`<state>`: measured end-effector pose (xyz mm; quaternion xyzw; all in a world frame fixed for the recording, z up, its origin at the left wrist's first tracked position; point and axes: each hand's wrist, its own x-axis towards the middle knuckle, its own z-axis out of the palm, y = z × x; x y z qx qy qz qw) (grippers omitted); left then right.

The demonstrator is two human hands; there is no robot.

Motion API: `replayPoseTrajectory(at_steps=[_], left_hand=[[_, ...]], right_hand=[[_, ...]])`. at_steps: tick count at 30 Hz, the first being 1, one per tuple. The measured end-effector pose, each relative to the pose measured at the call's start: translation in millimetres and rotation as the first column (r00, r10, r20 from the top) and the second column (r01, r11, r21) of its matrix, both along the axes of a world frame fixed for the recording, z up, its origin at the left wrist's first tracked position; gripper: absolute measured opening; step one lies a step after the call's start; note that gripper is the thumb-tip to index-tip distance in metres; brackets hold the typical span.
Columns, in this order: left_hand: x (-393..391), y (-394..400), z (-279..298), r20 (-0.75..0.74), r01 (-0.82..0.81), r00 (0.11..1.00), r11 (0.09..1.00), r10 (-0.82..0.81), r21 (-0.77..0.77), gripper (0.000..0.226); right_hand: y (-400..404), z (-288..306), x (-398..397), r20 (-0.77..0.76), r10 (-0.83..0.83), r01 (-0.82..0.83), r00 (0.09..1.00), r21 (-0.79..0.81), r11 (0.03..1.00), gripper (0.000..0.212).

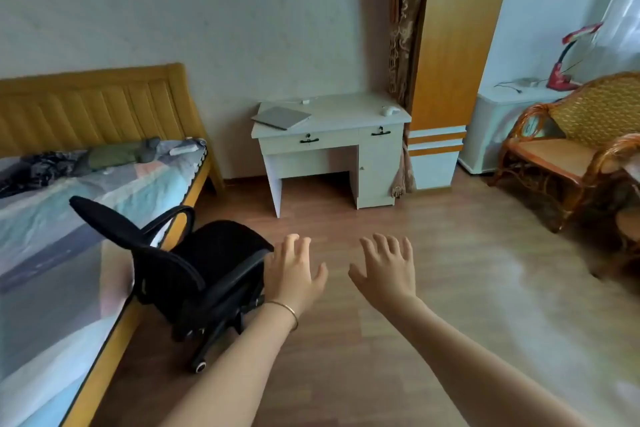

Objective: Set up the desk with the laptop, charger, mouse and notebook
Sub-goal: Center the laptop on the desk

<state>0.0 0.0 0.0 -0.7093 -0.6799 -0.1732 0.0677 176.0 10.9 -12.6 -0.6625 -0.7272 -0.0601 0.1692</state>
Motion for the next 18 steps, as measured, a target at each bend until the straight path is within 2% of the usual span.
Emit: replayPoseTrajectory(at_steps=[1,8,18], left_hand=[[3,1,-2,0.002,0.002,1.0,0.999,-0.002,-0.033,0.053],[24,25,-20,-0.012,0.005,1.0,1.0,-0.005,-0.012,0.053],[26,99,-23,-0.024,-0.016,1.0,1.0,0.015,-0.025,0.051]], right_hand=[[0,-5,4,-0.009,0.002,-0.002,1.0,-0.036,0.999,0.055],[25,-17,32,-0.038,0.019,-0.018,0.999,0.025,1.0,0.05],[111,-8,41,-0.074,0.045,-0.048,0.996,-0.03,0.998,0.056]])
